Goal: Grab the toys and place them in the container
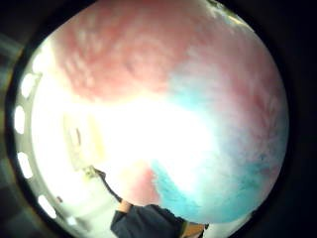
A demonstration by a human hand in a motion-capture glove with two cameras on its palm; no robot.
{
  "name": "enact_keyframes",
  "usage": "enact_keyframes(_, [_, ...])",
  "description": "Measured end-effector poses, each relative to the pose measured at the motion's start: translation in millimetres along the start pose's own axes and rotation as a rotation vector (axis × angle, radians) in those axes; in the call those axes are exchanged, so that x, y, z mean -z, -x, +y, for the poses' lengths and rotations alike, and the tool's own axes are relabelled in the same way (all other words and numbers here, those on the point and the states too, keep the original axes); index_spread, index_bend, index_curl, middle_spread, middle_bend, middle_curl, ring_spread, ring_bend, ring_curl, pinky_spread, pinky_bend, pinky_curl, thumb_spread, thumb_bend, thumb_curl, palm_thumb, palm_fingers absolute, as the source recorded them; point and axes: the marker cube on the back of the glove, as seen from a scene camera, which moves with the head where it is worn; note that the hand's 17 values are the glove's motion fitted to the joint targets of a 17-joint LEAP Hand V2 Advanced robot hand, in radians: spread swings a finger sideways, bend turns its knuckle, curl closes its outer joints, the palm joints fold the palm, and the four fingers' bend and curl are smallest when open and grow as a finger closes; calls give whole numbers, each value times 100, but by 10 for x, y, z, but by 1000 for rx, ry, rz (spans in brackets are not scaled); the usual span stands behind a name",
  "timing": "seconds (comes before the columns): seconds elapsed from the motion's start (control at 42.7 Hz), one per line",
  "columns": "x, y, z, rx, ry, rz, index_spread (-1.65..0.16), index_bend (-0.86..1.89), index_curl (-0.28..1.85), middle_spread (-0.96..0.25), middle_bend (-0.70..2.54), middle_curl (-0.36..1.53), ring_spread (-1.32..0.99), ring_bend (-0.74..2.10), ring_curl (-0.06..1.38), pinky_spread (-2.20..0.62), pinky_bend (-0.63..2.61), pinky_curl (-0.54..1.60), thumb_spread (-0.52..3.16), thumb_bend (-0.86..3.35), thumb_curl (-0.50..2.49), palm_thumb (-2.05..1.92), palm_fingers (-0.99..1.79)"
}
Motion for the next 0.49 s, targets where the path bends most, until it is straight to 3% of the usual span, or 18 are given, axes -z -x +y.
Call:
enact_keyframes(0.187, [847,121,-121,-40,-133,-9,-33,45,66,-32,70,39,-41,111,36,-44,84,40,108,28,49,67,107])
enact_keyframes(0.328, [1485,525,-24,-88,-126,-25,-35,37,71,-36,73,42,-43,111,37,-47,84,39,99,26,55,69,106])
enact_keyframes(0.492, [1908,1104,10,21,-217,-43,-38,31,77,-38,73,45,-43,110,39,-48,85,38,92,25,62,70,107])
